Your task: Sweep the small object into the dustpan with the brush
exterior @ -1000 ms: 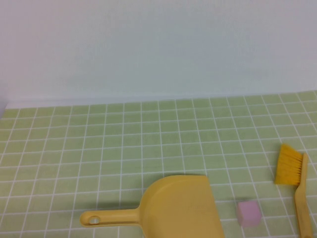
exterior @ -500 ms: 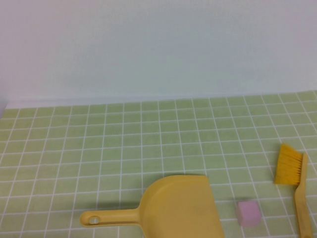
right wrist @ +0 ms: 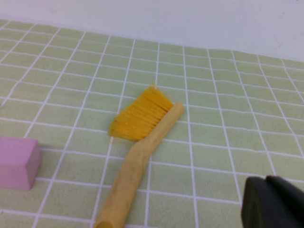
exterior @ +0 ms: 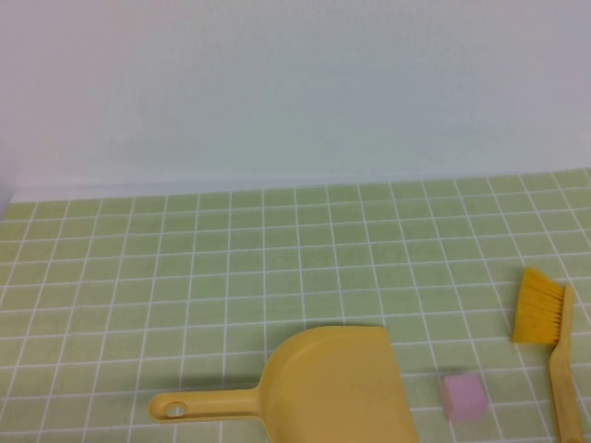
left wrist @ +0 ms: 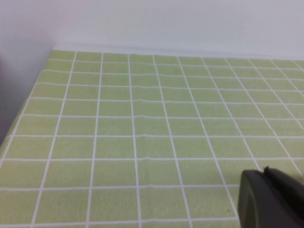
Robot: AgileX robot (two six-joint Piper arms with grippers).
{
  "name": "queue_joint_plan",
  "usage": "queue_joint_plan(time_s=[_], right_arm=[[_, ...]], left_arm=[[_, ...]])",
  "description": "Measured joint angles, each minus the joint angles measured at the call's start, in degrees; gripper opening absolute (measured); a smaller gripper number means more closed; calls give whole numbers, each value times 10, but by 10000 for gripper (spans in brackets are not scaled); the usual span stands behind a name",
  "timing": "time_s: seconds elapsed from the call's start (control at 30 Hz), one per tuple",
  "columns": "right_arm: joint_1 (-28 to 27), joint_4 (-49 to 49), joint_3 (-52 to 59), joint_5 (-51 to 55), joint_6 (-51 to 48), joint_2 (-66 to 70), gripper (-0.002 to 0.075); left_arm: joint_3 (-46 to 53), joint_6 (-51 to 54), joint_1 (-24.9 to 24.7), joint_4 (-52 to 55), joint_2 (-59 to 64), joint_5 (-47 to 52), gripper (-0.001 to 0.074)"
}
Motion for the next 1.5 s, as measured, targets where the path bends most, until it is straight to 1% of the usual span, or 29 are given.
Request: queue_joint_plan(time_s=[0.2, 0.4, 0.47, 0.57, 0.77, 0.87, 0.97, 1.17, 1.3, 1.37, 1.4, 1.5], right_arm=[[0, 0, 0, 0, 0, 0, -2], [0, 0, 0, 0, 0, 0, -2], [0, 0, 0, -13, 0, 0, -2], [0, 0, 0, -68, 0, 0, -2], [0, 0, 0, -273, 0, 0, -2], [0, 0, 0, -363, 0, 0, -2], [0, 0, 0, -429, 0, 0, -2], [0, 2, 0, -498, 0, 0, -2], [0, 3, 0, -509, 8, 0, -2], [0, 3, -1, -500, 38, 0, -2], [0, 0, -6, -472, 45, 0, -2], [0, -44, -58, -360, 48, 0, -2]], left_arm=[[0, 0, 0, 2, 0, -7, 0], [0, 0, 0, 5, 0, -58, 0], [0, 0, 0, 5, 0, -88, 0], [0, 0, 0, 5, 0, -158, 0], [0, 4, 0, 7, 0, -300, 0], [0, 27, 1, 11, 0, -374, 0], [0, 27, 1, 11, 0, -410, 0], [0, 27, 1, 11, 0, -428, 0], [-1, 16, 1, 9, 0, -441, 0], [-12, -25, 1, 13, 0, -439, 0], [-21, -31, 1, 13, 0, -422, 0], [-72, -14, 1, 24, 0, -318, 0]])
